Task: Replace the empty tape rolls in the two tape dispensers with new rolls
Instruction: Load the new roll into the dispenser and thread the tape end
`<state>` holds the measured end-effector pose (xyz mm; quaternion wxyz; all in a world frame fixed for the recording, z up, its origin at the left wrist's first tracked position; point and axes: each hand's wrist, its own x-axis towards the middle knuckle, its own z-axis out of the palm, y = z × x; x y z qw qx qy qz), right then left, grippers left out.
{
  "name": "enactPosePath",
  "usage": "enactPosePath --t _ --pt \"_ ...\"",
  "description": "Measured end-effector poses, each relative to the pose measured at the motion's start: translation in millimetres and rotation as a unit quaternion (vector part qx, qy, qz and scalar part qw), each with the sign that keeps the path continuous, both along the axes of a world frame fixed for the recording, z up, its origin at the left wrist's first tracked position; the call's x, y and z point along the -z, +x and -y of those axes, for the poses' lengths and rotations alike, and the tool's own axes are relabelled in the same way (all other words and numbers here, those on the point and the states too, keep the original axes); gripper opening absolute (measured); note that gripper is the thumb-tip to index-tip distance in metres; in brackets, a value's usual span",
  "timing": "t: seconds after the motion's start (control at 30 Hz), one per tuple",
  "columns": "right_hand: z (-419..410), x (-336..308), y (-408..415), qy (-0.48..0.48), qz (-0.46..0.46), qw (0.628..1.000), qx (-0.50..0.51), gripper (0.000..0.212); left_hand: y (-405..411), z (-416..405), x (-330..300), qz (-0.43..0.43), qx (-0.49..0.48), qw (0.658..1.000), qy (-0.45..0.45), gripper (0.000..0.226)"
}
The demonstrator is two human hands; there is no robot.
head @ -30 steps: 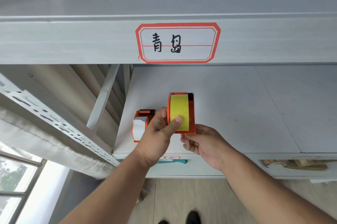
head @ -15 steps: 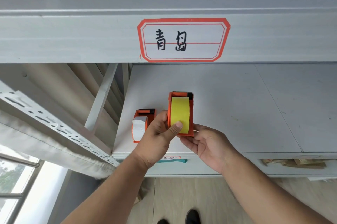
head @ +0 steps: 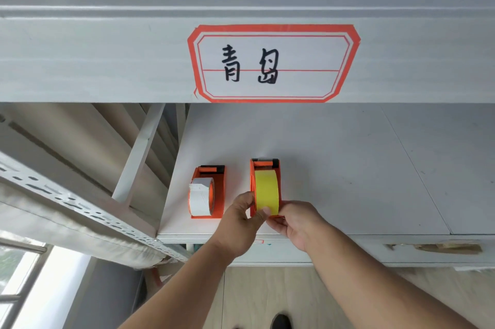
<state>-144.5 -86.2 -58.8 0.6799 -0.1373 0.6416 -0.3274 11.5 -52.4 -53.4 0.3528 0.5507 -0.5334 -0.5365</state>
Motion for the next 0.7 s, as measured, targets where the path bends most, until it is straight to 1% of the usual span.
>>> enactPosePath --t 0.17,0.33,0.47,0.57,0.63,0.67,0.7 --pt "2 25 10 0.020 -0.026 0.999 0.037 0.022 7 0 20 -0.011 -0.003 0.999 0.038 0.016" --pt "7 32 10 0.035 -0.077 0.996 0.039 0.024 11 2 20 0.020 0.016 0.999 0.040 0.019" --pt "7 27 7 0.049 -0.117 0.992 -0.019 0.021 10 1 20 0.041 0.018 0.998 0.041 0.018" --pt "7 23 4 0.040 -0.169 0.982 -0.071 0.018 10 1 18 0.060 0.021 0.997 0.047 0.017" --pt "8 21 0 0.026 -0.217 0.968 -0.122 0.013 10 3 15 0.081 0.036 0.995 0.053 0.019" --pt "9 22 -2 0.014 -0.254 0.955 -0.154 0.012 9 4 13 0.093 0.043 0.993 0.059 0.021" --pt "10 25 -6 -0.004 -0.297 0.937 -0.186 0.015 8 4 11 0.102 0.045 0.992 0.067 0.024"
